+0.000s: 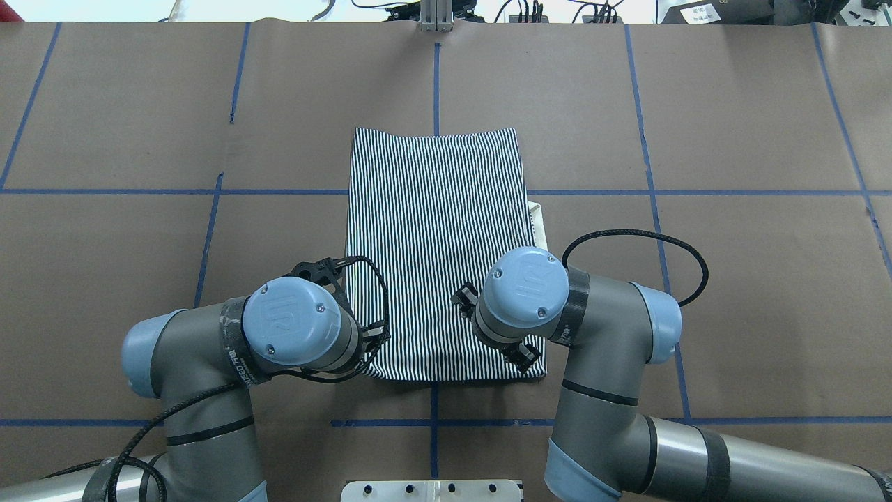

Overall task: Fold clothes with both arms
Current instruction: 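Move the right gripper to the shirt's near edge beside the left gripper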

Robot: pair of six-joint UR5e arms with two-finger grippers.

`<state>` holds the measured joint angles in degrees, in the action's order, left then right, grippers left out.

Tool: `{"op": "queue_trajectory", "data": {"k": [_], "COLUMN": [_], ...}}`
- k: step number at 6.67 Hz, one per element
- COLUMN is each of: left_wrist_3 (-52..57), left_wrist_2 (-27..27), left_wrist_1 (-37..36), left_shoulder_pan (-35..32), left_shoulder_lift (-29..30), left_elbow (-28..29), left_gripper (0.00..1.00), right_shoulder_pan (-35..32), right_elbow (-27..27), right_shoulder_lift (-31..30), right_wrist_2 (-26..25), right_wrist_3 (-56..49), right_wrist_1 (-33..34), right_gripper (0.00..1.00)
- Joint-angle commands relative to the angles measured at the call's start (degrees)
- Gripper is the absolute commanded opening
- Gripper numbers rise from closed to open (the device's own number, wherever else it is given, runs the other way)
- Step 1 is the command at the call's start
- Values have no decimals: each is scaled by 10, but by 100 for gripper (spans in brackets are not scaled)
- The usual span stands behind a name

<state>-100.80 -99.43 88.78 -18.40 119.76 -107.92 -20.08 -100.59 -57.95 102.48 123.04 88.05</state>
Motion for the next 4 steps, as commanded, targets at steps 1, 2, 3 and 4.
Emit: {"op": "queue_trajectory", "data": {"k": [1, 2, 3, 4], "left_wrist_3": [0, 0, 0, -1], "left_wrist_2": [0, 0, 0, 0], "left_wrist_1": [-1, -1, 0, -1], "left_shoulder_pan": [0, 0, 0, 0], "left_shoulder_lift": [0, 0, 0, -1], "left_elbow": [0, 1, 2, 1], "left_gripper": [0, 0, 0, 0], "right_shoulder_pan": [13, 20, 19, 19], "right_elbow": [2, 2, -1, 1], "right_shoulder_lift": [-12, -9, -5, -2], "right_wrist_2": [-2, -2, -2, -2], "right_wrist_3": [16, 16, 16, 15], "right_wrist_1": [9, 30, 33, 32], "right_gripper": [100, 100, 100, 100]}}
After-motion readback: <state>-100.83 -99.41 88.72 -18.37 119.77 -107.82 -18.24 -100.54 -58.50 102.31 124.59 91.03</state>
